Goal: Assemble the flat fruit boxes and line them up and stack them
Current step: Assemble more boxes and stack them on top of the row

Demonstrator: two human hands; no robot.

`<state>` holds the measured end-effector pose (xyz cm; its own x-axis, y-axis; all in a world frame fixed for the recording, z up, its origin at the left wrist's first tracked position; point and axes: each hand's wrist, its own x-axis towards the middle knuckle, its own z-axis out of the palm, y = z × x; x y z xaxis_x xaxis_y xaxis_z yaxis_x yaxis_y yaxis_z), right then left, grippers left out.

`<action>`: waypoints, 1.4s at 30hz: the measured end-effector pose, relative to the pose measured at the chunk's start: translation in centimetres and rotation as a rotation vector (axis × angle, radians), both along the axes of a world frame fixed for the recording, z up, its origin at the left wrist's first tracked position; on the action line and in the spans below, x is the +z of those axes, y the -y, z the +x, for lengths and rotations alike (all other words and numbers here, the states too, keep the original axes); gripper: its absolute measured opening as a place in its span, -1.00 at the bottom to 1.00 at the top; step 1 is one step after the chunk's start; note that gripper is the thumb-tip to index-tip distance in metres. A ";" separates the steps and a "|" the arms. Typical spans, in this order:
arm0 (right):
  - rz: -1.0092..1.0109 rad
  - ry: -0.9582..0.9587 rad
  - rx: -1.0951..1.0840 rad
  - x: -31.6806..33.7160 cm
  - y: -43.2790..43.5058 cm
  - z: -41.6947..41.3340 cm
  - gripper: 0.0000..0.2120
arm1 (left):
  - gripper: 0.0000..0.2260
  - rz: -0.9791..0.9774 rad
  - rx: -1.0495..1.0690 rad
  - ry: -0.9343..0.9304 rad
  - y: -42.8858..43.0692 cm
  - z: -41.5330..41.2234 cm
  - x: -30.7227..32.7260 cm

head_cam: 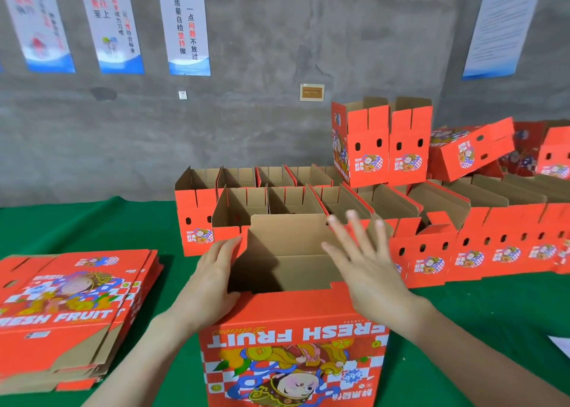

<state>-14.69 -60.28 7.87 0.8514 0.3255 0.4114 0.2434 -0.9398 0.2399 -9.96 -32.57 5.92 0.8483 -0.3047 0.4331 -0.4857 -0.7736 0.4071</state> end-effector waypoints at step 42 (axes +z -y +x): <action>0.738 0.025 0.267 -4.2 2.5 -0.3 -0.88 | -0.55 -0.140 -0.133 0.024 -0.3 5.1 0.0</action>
<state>-15.02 -62.77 3.63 0.7704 0.1526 0.6191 0.4861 -0.7689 -0.4154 -4.88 -32.23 5.91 0.7935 -0.3484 0.4990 -0.5906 -0.6385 0.4934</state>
